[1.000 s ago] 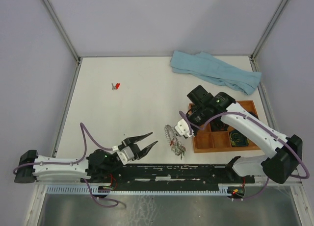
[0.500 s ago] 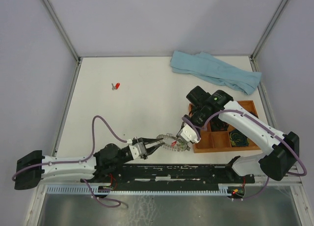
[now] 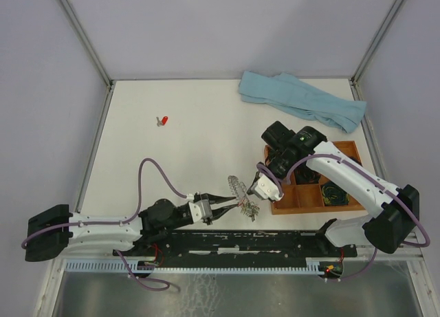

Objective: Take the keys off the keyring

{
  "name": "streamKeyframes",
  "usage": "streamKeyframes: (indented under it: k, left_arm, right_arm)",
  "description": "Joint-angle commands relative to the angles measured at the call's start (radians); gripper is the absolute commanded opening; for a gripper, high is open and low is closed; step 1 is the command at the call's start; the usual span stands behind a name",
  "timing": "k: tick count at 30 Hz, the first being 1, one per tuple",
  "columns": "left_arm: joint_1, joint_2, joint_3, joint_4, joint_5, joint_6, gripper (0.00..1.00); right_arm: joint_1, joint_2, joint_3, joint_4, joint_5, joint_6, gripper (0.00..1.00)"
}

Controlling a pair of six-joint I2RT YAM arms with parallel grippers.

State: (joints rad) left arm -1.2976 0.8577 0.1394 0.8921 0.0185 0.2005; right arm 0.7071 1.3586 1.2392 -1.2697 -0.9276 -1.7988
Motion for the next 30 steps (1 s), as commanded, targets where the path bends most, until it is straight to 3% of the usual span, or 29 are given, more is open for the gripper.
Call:
streamKeyframes:
  k: [1,13,30]
  left_arm:
    - [0.004,0.033,0.059,0.066,-0.071,0.042,0.31]
    - [0.003,0.178,0.136,0.083,-0.07,0.107,0.31]
    - [0.002,0.147,0.128,0.07,-0.039,0.101,0.27]
  right_arm:
    - [0.006,-0.015,0.003,-0.024,-0.078,-0.027,0.01]
    - [0.006,-0.012,-0.002,-0.012,-0.092,0.012,0.01]
    - [0.006,-0.008,-0.002,0.063,-0.088,0.147,0.01]
